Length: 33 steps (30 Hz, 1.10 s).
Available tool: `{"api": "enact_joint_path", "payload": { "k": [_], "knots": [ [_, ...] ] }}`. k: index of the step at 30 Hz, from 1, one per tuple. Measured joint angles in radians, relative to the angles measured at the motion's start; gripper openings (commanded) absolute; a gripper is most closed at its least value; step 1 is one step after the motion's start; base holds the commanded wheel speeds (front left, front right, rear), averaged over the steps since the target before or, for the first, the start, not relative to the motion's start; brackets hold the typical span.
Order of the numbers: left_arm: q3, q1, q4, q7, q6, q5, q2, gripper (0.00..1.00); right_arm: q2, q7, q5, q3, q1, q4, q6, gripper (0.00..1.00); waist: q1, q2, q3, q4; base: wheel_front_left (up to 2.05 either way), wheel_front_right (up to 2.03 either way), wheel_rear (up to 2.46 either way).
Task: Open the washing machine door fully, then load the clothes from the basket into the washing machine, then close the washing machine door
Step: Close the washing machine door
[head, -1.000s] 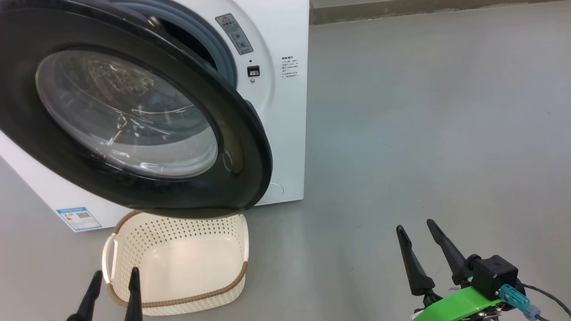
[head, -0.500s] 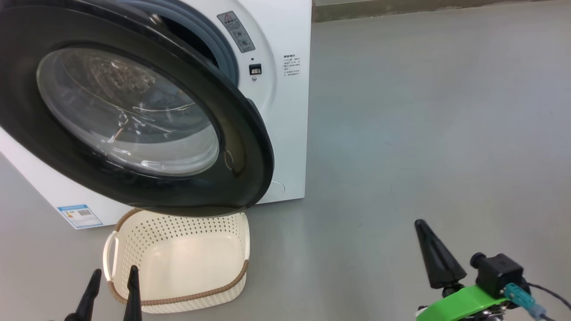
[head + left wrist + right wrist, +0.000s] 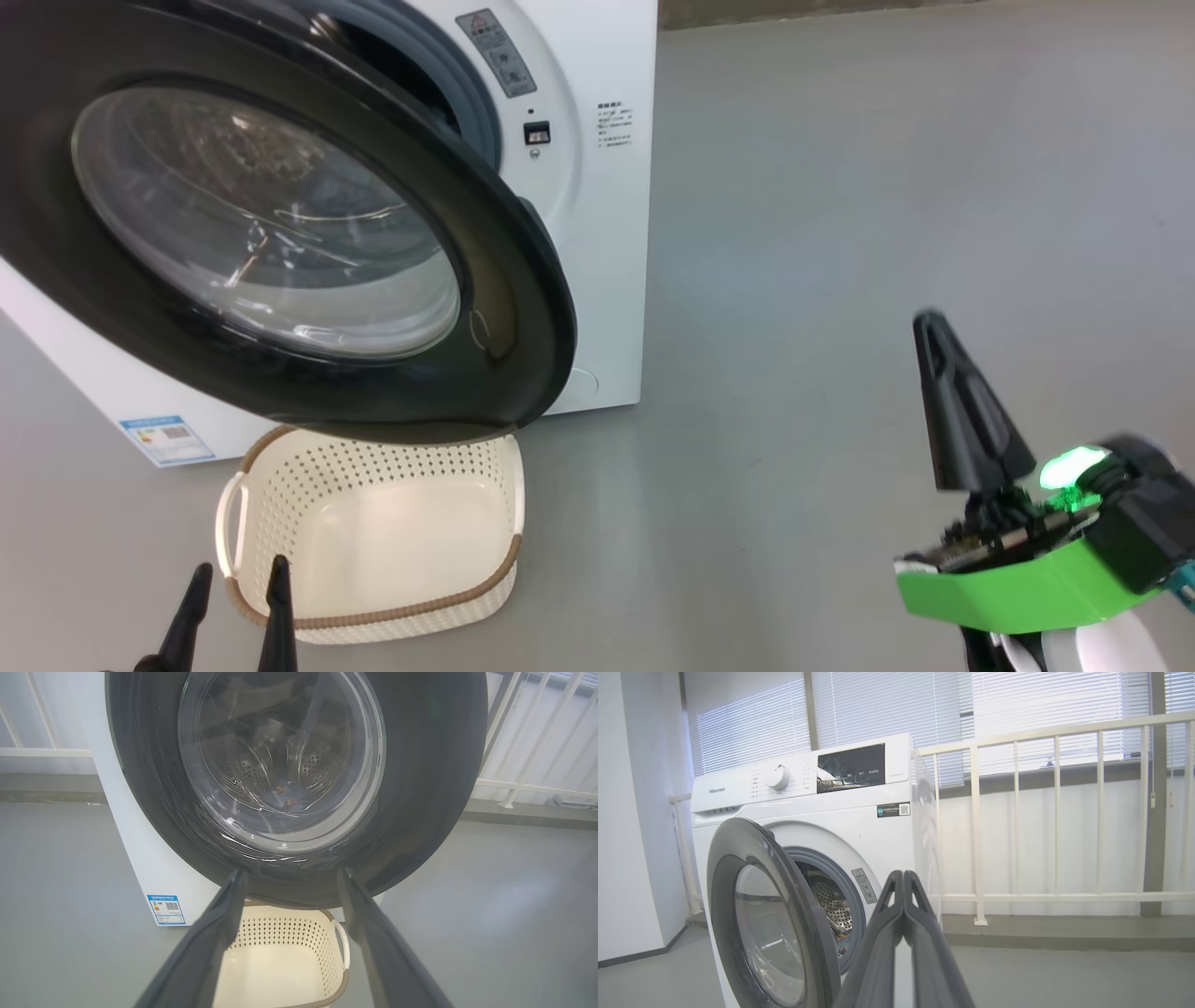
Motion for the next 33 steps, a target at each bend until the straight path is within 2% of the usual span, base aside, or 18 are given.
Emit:
{"api": "enact_joint_path", "payload": {
  "k": [7, 15, 19, 28, 33],
  "knots": [
    [-0.016, -0.019, 0.002, 0.0, 0.0, -0.011, 0.0, 1.0, -0.042, 0.0, 0.0, 0.112, -0.106, -0.115, 0.0, 0.0, 0.0, 0.0, 0.014, 0.028, 0.0, 0.0, 0.0],
    [-0.037, -0.048, 0.001, 0.0, 0.0, -0.029, -0.001, 1.0, -0.092, 0.0, -0.007, 0.29, -0.219, -0.096, 0.0, 0.0, 0.0, 0.0, 0.039, 0.092, 0.0, 0.0, 0.0],
    [-0.046, -0.059, 0.001, 0.0, 0.0, -0.03, -0.001, 1.0, -0.116, 0.0, -0.007, 0.369, -0.256, -0.059, 0.0, 0.0, 0.0, 0.0, 0.052, 0.121, 0.0, 0.0, 0.0],
    [-0.11, -0.146, -0.005, 0.0, 0.0, -0.047, -0.002, 1.0, -0.162, 0.0, 0.019, 0.597, -0.375, 0.179, 0.0, 0.0, 0.0, 0.0, 0.127, 0.207, 0.0, 0.0, 0.0],
    [-0.135, -0.193, -0.013, 0.0, 0.0, -0.064, -0.004, 1.0, -0.179, 0.0, 0.051, 0.633, -0.432, 0.272, 0.0, 0.0, 0.0, 0.0, 0.184, 0.238, 0.0, 0.0, 0.0]
  ]
}}
